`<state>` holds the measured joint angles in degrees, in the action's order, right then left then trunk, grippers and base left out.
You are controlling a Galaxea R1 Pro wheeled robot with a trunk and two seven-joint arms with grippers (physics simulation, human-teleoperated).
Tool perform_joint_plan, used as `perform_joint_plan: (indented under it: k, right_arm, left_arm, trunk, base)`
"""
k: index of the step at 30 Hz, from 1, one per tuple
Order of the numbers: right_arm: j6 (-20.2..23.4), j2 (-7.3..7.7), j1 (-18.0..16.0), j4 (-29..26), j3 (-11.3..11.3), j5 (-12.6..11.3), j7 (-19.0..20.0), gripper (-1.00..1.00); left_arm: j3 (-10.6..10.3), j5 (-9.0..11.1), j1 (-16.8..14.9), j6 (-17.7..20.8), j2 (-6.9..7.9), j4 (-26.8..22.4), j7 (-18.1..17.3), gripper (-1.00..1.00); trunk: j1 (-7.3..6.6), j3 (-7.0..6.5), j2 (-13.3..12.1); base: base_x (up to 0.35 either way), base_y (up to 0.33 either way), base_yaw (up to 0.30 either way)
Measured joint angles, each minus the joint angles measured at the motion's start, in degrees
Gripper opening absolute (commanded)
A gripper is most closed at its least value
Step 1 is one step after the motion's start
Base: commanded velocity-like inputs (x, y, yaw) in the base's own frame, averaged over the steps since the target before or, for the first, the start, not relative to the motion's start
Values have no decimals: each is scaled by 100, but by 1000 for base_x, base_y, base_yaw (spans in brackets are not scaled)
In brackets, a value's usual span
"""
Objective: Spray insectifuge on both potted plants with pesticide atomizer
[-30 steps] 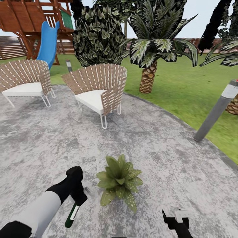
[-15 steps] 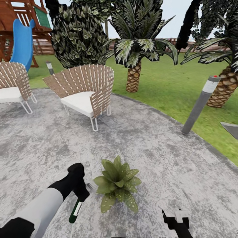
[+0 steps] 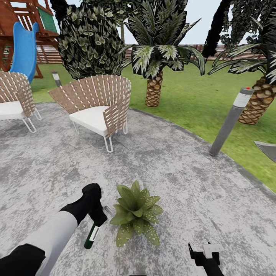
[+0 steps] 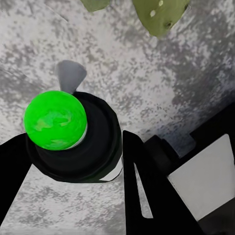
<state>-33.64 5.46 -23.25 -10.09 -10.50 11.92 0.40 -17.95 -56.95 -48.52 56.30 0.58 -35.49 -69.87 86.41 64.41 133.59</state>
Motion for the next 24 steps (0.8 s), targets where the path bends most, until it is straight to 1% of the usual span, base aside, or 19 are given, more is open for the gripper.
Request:
perform_joint_plan:
  k: [5,7,13,17,24]
  right_arm:
    - [0,0,0,1,0,-1,0,100]
    - [0,0,0,-3,0,-2,-1,100]
    - [0,-17,0,-6,0,-10,0,100]
    - [0,-16,1,-9,0,-11,0,100]
    - [1,-17,2,-8,0,-10,0,100]
  left_arm:
    - [-1,-4,36,-47,87,31,28,-100]
    - [5,-2,32,-50,85,32,29,-100]
    - [-10,9,29,-25,16,26,37,-100]
    - [0,5,28,-25,5,29,40,-100]
    - [6,4,27,-18,6,12,38,-100]
  trunk:
    - [0,0,0]
    - [0,0,0]
    - [0,0,0]
    - [1,0,0]
    - [3,0,0]
  base:
    - [0,0,0]
    - [0,0,0]
    - [0,0,-18]
    - [-49,26,-291]
    - [-235,190,-298]
